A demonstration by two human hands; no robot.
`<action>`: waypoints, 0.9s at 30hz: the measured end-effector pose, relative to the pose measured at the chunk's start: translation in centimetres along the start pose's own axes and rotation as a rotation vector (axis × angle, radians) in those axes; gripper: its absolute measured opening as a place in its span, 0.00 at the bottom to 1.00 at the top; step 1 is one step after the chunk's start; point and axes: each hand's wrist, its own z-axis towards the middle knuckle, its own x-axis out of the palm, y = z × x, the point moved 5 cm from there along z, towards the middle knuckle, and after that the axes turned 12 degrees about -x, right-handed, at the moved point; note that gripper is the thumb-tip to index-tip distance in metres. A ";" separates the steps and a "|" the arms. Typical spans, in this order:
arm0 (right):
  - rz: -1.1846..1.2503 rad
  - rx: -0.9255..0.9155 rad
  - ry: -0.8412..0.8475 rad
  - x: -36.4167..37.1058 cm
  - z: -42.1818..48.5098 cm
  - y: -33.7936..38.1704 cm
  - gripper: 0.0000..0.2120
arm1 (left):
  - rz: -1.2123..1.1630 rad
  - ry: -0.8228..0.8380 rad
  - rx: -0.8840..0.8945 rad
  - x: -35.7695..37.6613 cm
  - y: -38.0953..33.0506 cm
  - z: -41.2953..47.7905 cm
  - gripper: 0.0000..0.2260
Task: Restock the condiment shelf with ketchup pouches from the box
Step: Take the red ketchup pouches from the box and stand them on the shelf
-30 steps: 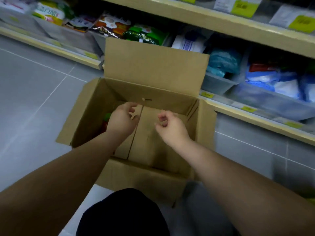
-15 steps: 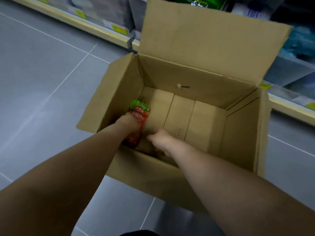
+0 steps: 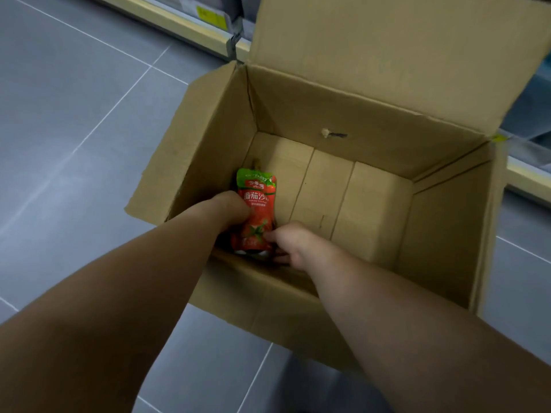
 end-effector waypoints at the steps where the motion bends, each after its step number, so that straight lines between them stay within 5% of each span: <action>1: 0.020 -0.002 -0.005 -0.2 0.1 0.0 0.15 | -0.029 0.014 0.001 0.2 -0.1 0.1 0.18; 8: 0.034 -0.111 0.004 -2.7 -1.4 1.2 0.24 | -0.356 0.215 0.026 0.7 -0.7 -1.2 0.12; 15: -0.012 -0.309 -0.178 -8.5 -6.3 4.2 0.28 | -0.601 0.150 0.264 -0.6 -3.6 -7.1 0.15; 27: 0.022 -0.535 -0.425 -21.9 -19.4 8.6 0.29 | -0.515 0.013 0.644 -1.0 -13.6 -23.6 0.23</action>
